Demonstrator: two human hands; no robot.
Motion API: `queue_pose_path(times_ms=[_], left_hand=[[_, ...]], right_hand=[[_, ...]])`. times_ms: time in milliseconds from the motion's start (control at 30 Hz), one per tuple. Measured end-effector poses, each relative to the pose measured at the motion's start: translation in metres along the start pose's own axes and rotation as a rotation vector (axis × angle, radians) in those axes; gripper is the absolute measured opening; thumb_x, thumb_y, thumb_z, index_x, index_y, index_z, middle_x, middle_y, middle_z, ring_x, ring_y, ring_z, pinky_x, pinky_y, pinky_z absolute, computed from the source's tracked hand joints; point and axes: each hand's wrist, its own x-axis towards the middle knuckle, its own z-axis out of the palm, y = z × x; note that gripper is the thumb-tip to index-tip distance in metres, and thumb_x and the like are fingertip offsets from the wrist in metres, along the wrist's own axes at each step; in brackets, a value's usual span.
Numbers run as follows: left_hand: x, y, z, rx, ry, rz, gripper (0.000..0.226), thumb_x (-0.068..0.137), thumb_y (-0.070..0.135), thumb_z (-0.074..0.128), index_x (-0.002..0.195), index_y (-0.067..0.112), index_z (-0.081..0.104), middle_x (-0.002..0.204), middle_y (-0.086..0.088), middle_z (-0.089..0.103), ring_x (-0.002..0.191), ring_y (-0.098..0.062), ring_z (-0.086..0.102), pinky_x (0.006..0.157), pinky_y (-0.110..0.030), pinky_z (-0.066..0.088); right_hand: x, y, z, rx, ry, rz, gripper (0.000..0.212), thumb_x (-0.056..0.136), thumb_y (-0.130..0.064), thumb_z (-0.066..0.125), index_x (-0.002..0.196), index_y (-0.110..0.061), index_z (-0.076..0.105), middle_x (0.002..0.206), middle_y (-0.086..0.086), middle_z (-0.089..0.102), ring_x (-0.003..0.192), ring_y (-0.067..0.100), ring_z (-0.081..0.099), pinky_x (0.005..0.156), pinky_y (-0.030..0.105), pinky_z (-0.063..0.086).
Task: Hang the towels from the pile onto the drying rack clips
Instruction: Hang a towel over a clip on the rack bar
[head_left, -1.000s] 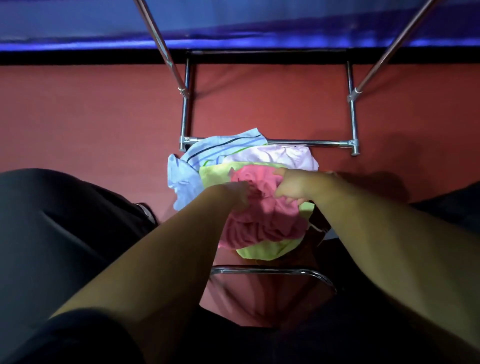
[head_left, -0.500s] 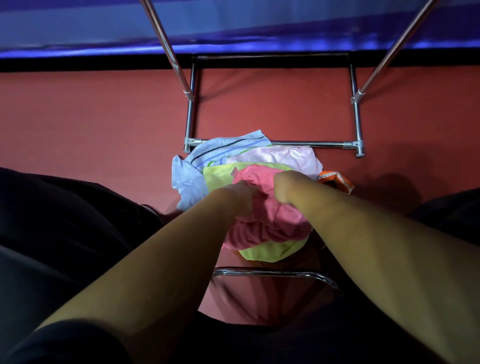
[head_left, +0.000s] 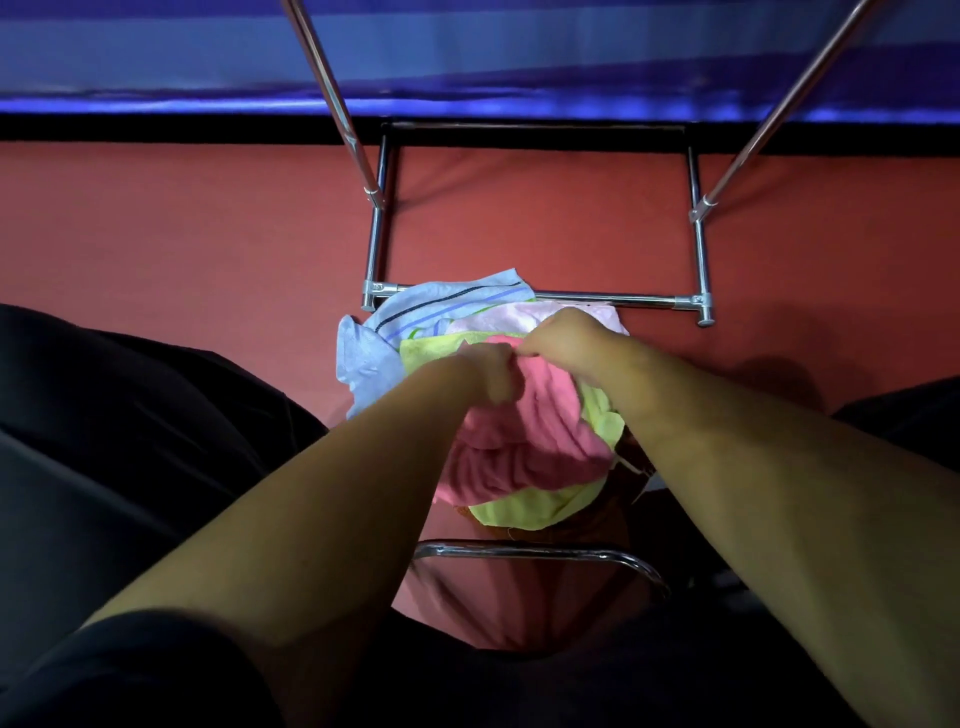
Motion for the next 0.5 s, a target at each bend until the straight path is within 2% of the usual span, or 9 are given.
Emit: queue_pose_path(times_ms=[67, 133, 200, 233, 267, 333, 400, 433, 500], left_hand=[[-0.002, -0.002, -0.009, -0.200, 0.047, -0.033, 0.036, 0.090, 0.029, 0.074, 0.123, 0.020, 0.063, 0.107, -0.004, 0.075, 0.096, -0.023, 0.070, 0.089, -0.035, 0.055], [-0.010, 0.001, -0.023, -0.379, 0.125, -0.035, 0.030, 0.085, 0.018, 0.079, 0.112, 0.016, 0.067, 0.094, -0.002, 0.076, 0.082, -0.018, 0.070, 0.075, -0.029, 0.053], [-0.022, 0.006, -0.038, -0.522, 0.188, -0.016, 0.019, 0.082, 0.008, 0.081, 0.096, 0.011, 0.069, 0.082, -0.005, 0.072, 0.072, -0.017, 0.064, 0.069, -0.027, 0.048], [-0.030, 0.010, -0.046, -0.568, 0.213, -0.005, 0.017, 0.081, 0.004, 0.080, 0.090, 0.011, 0.068, 0.079, -0.007, 0.068, 0.070, -0.018, 0.059, 0.071, -0.028, 0.046], [-0.038, 0.014, -0.053, -0.615, 0.227, -0.003, 0.021, 0.080, 0.001, 0.079, 0.092, 0.013, 0.067, 0.079, -0.008, 0.066, 0.070, -0.019, 0.058, 0.073, -0.031, 0.046], [-0.050, 0.020, -0.069, -0.742, 0.197, -0.004, 0.055, 0.079, -0.004, 0.078, 0.122, 0.024, 0.057, 0.086, -0.009, 0.070, 0.072, -0.022, 0.065, 0.074, -0.037, 0.052], [-0.061, 0.026, -0.085, -0.708, 0.160, 0.065, 0.080, 0.078, -0.004, 0.078, 0.141, 0.037, 0.049, 0.091, -0.008, 0.072, 0.076, -0.024, 0.069, 0.075, -0.038, 0.056], [-0.067, 0.029, -0.093, -0.608, 0.170, 0.111, 0.080, 0.075, 0.001, 0.078, 0.142, 0.035, 0.054, 0.094, -0.008, 0.073, 0.078, -0.026, 0.070, 0.075, -0.038, 0.057], [-0.081, 0.037, -0.111, -0.358, 0.222, 0.130, 0.066, 0.065, 0.019, 0.080, 0.130, 0.023, 0.067, 0.104, -0.010, 0.076, 0.093, -0.031, 0.073, 0.084, -0.039, 0.058]], right_hand=[[-0.008, -0.008, -0.015, 0.263, -0.029, 0.036, 0.020, 0.087, -0.023, 0.074, 0.103, -0.011, 0.079, 0.090, 0.006, 0.073, 0.080, 0.024, 0.064, 0.073, 0.035, 0.055], [-0.019, -0.015, -0.025, 0.442, 0.007, -0.036, 0.026, 0.087, -0.013, 0.070, 0.110, -0.004, 0.078, 0.092, 0.016, 0.075, 0.081, 0.026, 0.064, 0.067, 0.031, 0.049], [-0.028, -0.022, -0.037, 0.509, 0.043, -0.122, 0.026, 0.091, 0.001, 0.064, 0.112, -0.008, 0.077, 0.098, 0.011, 0.077, 0.087, 0.021, 0.071, 0.072, 0.025, 0.053], [-0.035, -0.026, -0.044, 0.508, 0.034, -0.155, 0.032, 0.092, 0.005, 0.062, 0.115, -0.012, 0.075, 0.099, 0.005, 0.077, 0.088, 0.016, 0.072, 0.074, 0.022, 0.054], [-0.042, -0.031, -0.050, 0.484, 0.017, -0.186, 0.038, 0.091, 0.007, 0.062, 0.117, -0.018, 0.074, 0.100, 0.001, 0.074, 0.091, 0.014, 0.071, 0.078, 0.023, 0.054], [-0.059, -0.045, -0.063, 0.419, 0.007, -0.235, 0.047, 0.085, 0.006, 0.065, 0.113, -0.031, 0.075, 0.098, -0.004, 0.071, 0.095, 0.014, 0.066, 0.085, 0.029, 0.053], [-0.077, -0.060, -0.071, 0.407, 0.004, -0.286, 0.051, 0.079, 0.006, 0.064, 0.106, -0.035, 0.078, 0.093, -0.007, 0.073, 0.093, 0.013, 0.066, 0.090, 0.034, 0.054], [-0.088, -0.069, -0.075, 0.430, 0.002, -0.309, 0.052, 0.079, 0.008, 0.061, 0.105, -0.033, 0.079, 0.089, -0.010, 0.075, 0.090, 0.012, 0.066, 0.089, 0.032, 0.055], [-0.112, -0.088, -0.086, 0.444, -0.012, -0.360, 0.054, 0.080, 0.014, 0.055, 0.106, -0.026, 0.080, 0.083, -0.011, 0.077, 0.082, 0.009, 0.066, 0.076, 0.022, 0.055]])
